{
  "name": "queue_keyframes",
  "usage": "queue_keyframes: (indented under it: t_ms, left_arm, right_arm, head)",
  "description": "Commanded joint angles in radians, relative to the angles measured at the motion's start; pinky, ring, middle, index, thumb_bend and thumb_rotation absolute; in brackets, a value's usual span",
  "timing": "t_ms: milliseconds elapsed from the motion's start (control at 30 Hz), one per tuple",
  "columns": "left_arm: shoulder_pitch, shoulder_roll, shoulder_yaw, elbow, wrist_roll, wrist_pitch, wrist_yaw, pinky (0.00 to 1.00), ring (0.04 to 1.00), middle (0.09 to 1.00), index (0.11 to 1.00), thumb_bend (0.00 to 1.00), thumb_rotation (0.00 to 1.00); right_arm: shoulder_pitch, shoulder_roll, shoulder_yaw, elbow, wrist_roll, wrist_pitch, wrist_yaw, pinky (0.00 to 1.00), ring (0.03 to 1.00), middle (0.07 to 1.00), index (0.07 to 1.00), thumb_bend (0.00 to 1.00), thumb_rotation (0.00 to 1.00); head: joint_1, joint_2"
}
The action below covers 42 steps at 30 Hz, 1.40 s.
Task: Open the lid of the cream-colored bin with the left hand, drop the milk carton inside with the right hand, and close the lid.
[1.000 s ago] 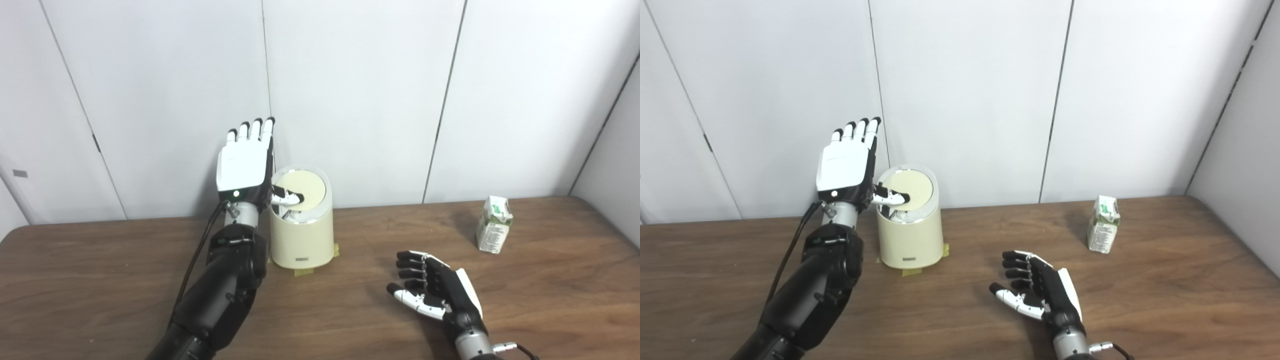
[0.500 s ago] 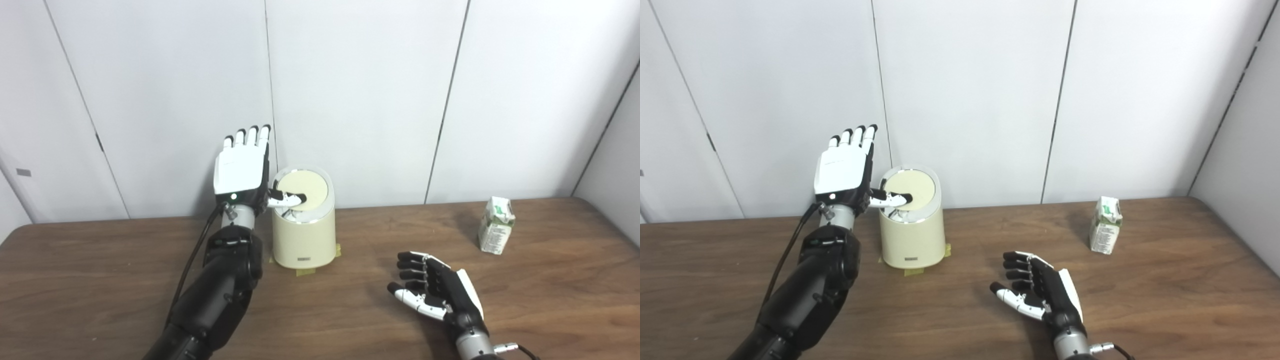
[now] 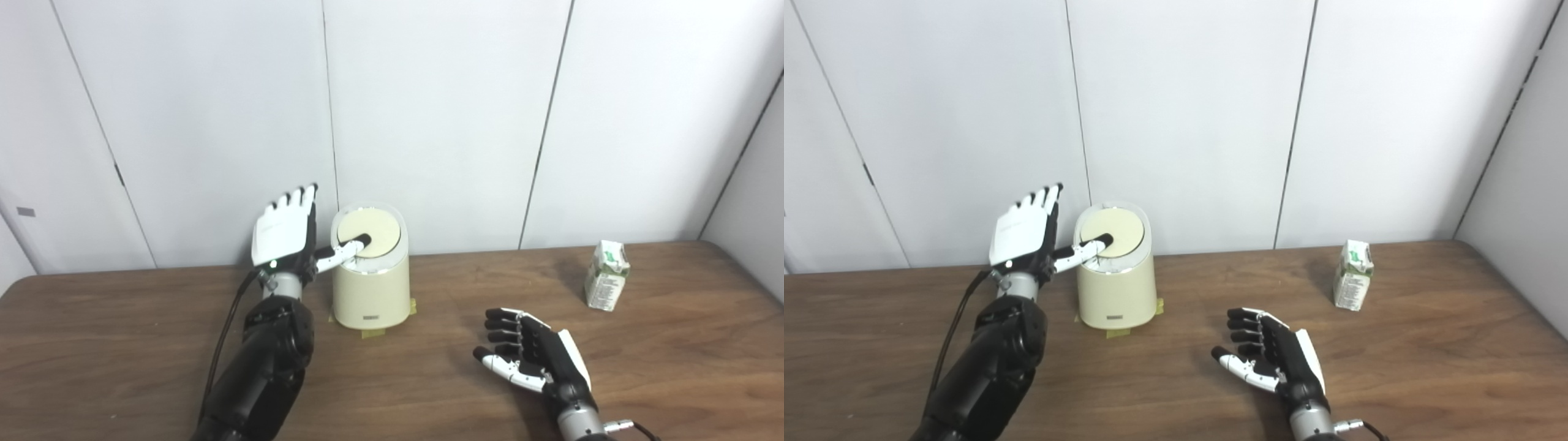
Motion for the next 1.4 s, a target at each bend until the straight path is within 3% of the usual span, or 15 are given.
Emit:
queue_keyframes:
  t_ms: [0,167,267,367,500,633,700,767,833,933,1033,1200,1367]
  left_arm:
    - [-0.037,-0.001,0.033,-0.066,-0.028,-0.033,0.043,1.00,1.000,1.000,1.000,0.70,1.00]
    - [0.050,0.019,0.096,-0.158,-0.081,-0.104,0.112,1.00,1.000,1.000,1.000,0.63,1.00]
    - [0.110,0.039,0.123,-0.227,-0.130,-0.151,0.098,1.00,1.000,1.000,1.000,0.62,1.00]
    - [0.191,0.043,0.171,-0.319,-0.252,-0.227,0.069,1.00,1.000,1.000,1.000,0.59,1.00]
    - [0.279,0.045,0.209,-0.393,-0.333,-0.318,0.069,0.92,0.977,0.974,0.957,0.54,1.00]
    - [0.374,0.051,0.226,-0.461,-0.295,-0.313,0.087,0.82,0.921,0.929,0.907,0.53,1.00]
    - [0.423,0.056,0.234,-0.489,-0.286,-0.309,0.083,0.80,0.904,0.914,0.897,0.52,1.00]
    - [0.469,0.063,0.242,-0.515,-0.288,-0.302,0.064,0.80,0.907,0.917,0.902,0.52,1.00]
    - [0.512,0.079,0.239,-0.531,-0.286,-0.314,0.044,0.80,0.911,0.919,0.905,0.51,1.00]
    - [0.577,0.101,0.232,-0.548,-0.282,-0.332,0.029,0.81,0.905,0.915,0.899,0.46,1.00]
    - [0.618,0.106,0.239,-0.546,-0.293,-0.339,0.033,0.81,0.907,0.921,0.902,0.45,1.00]
    - [0.643,0.098,0.259,-0.531,-0.338,-0.365,0.032,0.81,0.909,0.925,0.906,0.46,1.00]
    - [0.652,0.087,0.270,-0.529,-0.354,-0.373,0.030,0.82,0.907,0.923,0.902,0.48,1.00]
  right_arm:
    - [-0.004,0.006,0.016,0.013,0.003,0.018,0.027,0.62,0.689,0.704,0.693,0.32,0.14]
    - [-0.009,0.002,0.004,0.022,0.023,0.001,0.030,0.63,0.695,0.706,0.694,0.32,0.14]
    - [-0.013,0.006,-0.010,0.023,0.046,0.000,0.027,0.64,0.700,0.709,0.697,0.32,0.11]
    - [-0.014,0.015,-0.024,0.012,0.066,0.009,0.022,0.65,0.702,0.712,0.710,0.33,0.14]
    - [-0.015,0.044,-0.067,0.022,0.120,-0.048,0.004,0.62,0.675,0.692,0.682,0.35,0.11]
    - [-0.015,0.069,-0.092,0.016,0.023,-0.142,-0.114,0.54,0.590,0.614,0.605,0.44,0.13]
    - [-0.022,0.096,-0.124,0.027,-0.011,-0.193,-0.196,0.53,0.545,0.551,0.512,0.49,0.14]
    - [-0.035,0.104,-0.151,0.077,-0.048,-0.259,-0.270,0.41,0.467,0.513,0.494,0.51,0.15]
    - [-0.057,0.108,-0.178,0.146,-0.092,-0.328,-0.358,0.38,0.444,0.517,0.491,0.52,0.15]
    - [-0.078,0.149,-0.209,0.117,-0.115,-0.334,-0.443,0.36,0.428,0.523,0.490,0.52,0.14]
    - [-0.089,0.168,-0.235,0.097,-0.109,-0.336,-0.486,0.32,0.388,0.485,0.489,0.51,0.13]
    - [-0.094,0.151,-0.281,0.082,-0.041,-0.340,-0.480,0.46,0.521,0.631,0.490,0.50,0.13]
    - [-0.094,0.116,-0.322,0.074,-0.027,-0.337,-0.487,0.46,0.518,0.635,0.489,0.50,0.12]
  head:
    - [-0.001,0.001]
    - [0.006,-0.002]
    - [0.006,-0.005]
    - [0.009,-0.006]
    - [0.011,-0.009]
    - [0.011,-0.012]
    - [0.011,-0.012]
    - [0.011,-0.012]
    - [0.007,-0.014]
    - [0.009,-0.013]
    - [0.009,-0.013]
    - [0.001,-0.012]
    - [-0.003,-0.010]
